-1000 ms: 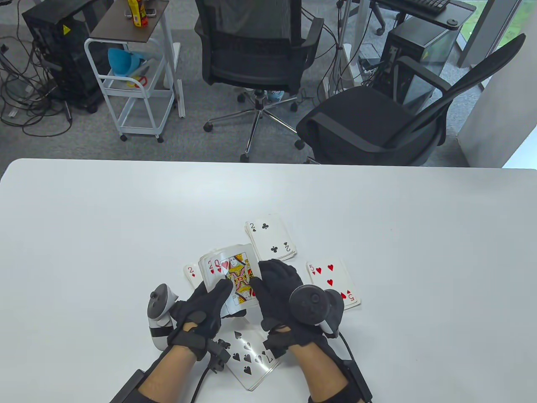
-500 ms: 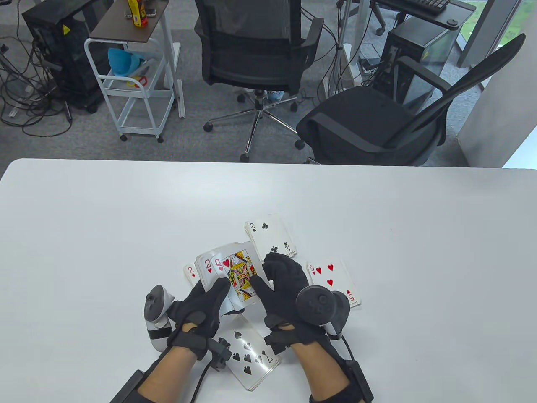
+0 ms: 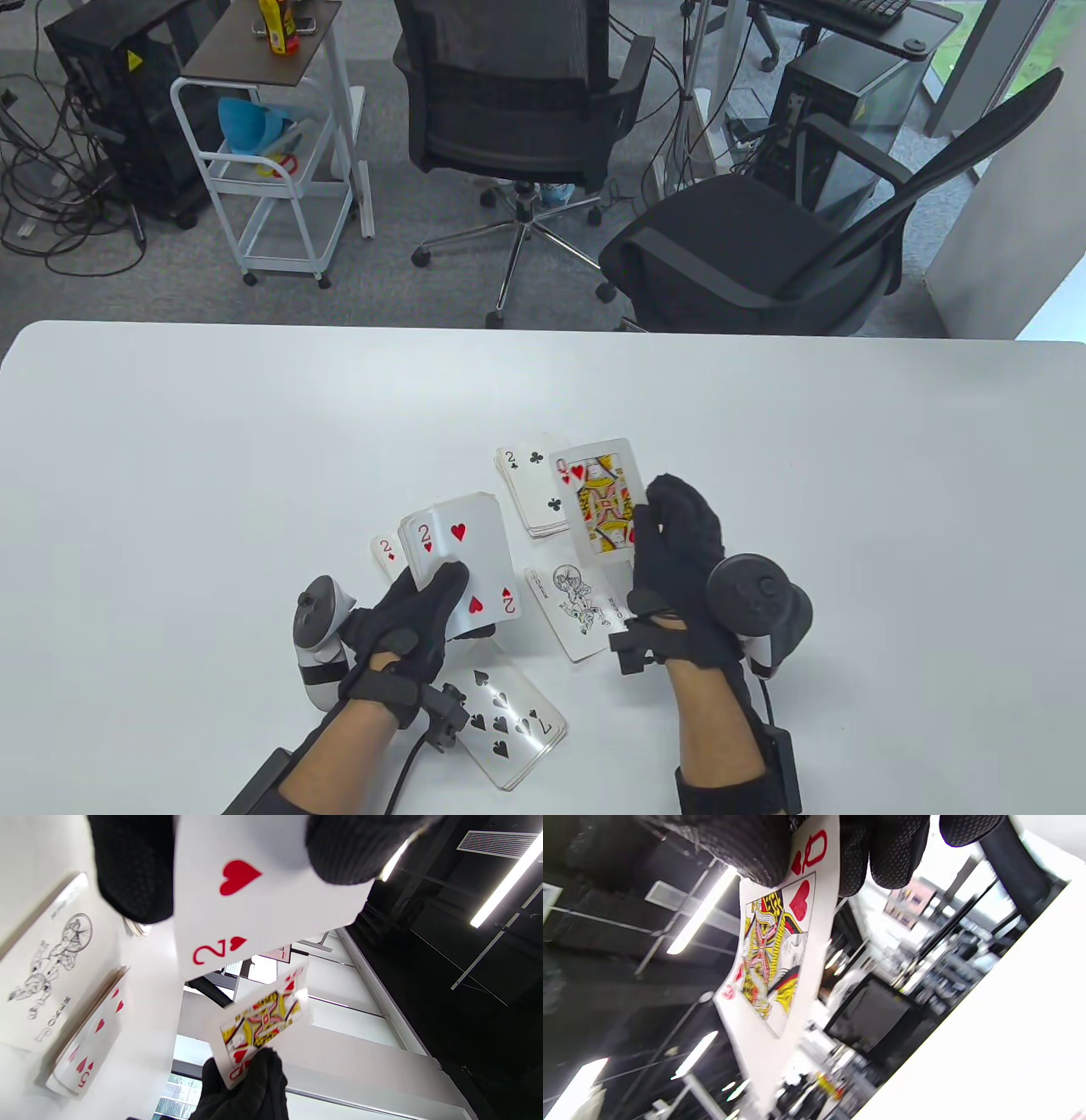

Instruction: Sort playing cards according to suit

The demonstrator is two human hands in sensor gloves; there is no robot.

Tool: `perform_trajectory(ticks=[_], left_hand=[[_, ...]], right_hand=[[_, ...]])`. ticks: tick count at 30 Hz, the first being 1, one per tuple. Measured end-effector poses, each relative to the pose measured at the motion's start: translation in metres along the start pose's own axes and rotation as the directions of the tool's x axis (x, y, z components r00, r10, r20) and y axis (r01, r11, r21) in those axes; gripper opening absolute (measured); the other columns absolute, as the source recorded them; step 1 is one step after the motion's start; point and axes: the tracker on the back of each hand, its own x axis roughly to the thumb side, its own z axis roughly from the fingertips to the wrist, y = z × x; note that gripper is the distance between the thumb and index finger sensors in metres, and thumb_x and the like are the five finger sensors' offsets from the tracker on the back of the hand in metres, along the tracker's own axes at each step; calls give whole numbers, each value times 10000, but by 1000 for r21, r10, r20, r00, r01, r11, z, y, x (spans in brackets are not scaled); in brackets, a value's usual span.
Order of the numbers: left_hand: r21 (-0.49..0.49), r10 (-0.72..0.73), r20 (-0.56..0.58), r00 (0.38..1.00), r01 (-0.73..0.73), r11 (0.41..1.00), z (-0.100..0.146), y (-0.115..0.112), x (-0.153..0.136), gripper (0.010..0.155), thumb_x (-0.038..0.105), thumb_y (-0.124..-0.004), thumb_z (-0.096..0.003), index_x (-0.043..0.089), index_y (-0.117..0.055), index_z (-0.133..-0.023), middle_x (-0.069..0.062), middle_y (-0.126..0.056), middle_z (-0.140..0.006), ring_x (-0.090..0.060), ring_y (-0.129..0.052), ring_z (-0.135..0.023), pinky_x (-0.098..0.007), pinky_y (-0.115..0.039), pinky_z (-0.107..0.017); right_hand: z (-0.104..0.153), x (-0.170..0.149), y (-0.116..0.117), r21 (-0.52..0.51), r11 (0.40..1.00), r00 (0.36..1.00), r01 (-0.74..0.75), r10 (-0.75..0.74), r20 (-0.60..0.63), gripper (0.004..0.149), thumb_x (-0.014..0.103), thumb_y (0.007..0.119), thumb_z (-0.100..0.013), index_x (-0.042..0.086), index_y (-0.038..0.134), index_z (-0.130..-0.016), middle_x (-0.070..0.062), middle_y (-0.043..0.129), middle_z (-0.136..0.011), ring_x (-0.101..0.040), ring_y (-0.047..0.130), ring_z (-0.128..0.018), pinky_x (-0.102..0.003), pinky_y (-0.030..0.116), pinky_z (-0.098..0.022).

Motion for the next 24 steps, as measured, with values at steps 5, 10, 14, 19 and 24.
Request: perform_trajectory(ticks=[5,10,14,19,24], left_hand=[[2,4,-2,1000,-4,1000,0,-1,0,523,499,-800,-577,268,-669,-1028,20,-854,-976,-274,-976,-807,-399,-934,-500],[-2,10,-4,1000,-10,1000,-1,-2,-1,523,499,-799,-578,267,-668,-1029,20,-854,-975,-273,-976,-808,-399,-934,-500],[-6,8,-7,1000,-8,1000,-1,-3,-1,524,499,-799,-577,265,-669,-1028,18,-855,-974,-275,-977,-806,-400,-933,-499],[1,11,-9,1000,-11,1000,0,1,-1,524,499,-798,-578,265,-668,-1029,20,-854,-975,-274,-976,-808,-399,-933,-501],[-2,14,-8,1000,-14,1000,-1,0,-1,524,500,-798,-577,267,-668,-1029,19,-854,-976,-274,-977,-807,-400,-933,-500]], right_hand=[[-11,-42,-26,84,975,951,-204,217,-219,405,272,770,-585,48,729,-919,-235,608,-1063,-545,514,-992,-741,399,-667],[-13,-72,-15,378,907,853,-187,341,-395,408,264,778,-602,31,728,-932,-283,468,-1113,-581,300,-1020,-773,239,-639],[-12,-72,7,456,867,843,-203,392,-370,409,264,788,-603,28,736,-932,-284,433,-1124,-569,249,-1027,-770,214,-641],[-9,-77,29,515,744,717,-426,624,-309,413,267,802,-599,35,733,-934,-283,396,-1134,-553,195,-1032,-768,183,-637],[-9,-85,32,506,691,646,-517,702,-299,422,265,808,-596,47,718,-946,-278,346,-1146,-540,163,-1034,-766,172,-636]])
